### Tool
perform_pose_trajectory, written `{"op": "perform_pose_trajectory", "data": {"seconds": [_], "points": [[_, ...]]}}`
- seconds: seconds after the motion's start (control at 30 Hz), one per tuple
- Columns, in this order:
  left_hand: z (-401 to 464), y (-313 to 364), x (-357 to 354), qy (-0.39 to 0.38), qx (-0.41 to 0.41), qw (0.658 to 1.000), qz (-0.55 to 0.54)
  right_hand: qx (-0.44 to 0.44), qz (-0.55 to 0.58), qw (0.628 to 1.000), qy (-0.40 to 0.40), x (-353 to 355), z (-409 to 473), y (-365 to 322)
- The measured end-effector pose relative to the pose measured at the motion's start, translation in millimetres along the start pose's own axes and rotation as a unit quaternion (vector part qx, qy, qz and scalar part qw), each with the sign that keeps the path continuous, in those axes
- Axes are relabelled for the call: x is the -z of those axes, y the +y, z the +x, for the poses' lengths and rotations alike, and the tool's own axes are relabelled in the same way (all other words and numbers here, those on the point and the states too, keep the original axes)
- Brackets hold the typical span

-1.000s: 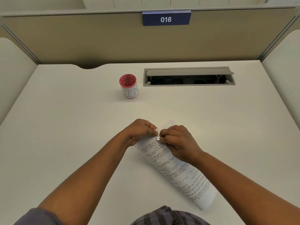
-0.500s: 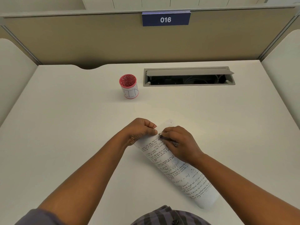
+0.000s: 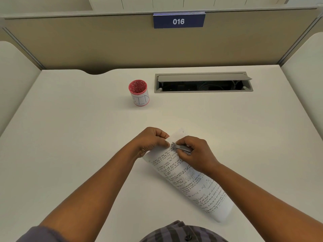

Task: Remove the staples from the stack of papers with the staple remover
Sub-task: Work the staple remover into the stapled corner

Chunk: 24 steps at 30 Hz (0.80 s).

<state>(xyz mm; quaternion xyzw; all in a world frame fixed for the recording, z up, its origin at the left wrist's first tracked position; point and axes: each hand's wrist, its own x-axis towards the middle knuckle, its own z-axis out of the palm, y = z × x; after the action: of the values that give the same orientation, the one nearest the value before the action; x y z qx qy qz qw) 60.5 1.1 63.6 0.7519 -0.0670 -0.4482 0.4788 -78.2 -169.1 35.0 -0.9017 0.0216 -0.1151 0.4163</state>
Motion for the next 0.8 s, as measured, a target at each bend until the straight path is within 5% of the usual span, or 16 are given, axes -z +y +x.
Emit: {"op": "perform_pose_trajectory", "data": {"seconds": [0.53, 0.8], "points": [[-3.4, 6.9, -5.4, 0.007, -0.008, 0.999, 0.048, 0.033, -0.045, 0.998, -0.023, 4.1, 4.1, -1.6], [-4.8, 5.9, -5.9, 0.007, -0.011, 0.999, 0.034, -0.048, 0.037, 0.998, 0.016, -2.0, -0.6, -5.0]]}}
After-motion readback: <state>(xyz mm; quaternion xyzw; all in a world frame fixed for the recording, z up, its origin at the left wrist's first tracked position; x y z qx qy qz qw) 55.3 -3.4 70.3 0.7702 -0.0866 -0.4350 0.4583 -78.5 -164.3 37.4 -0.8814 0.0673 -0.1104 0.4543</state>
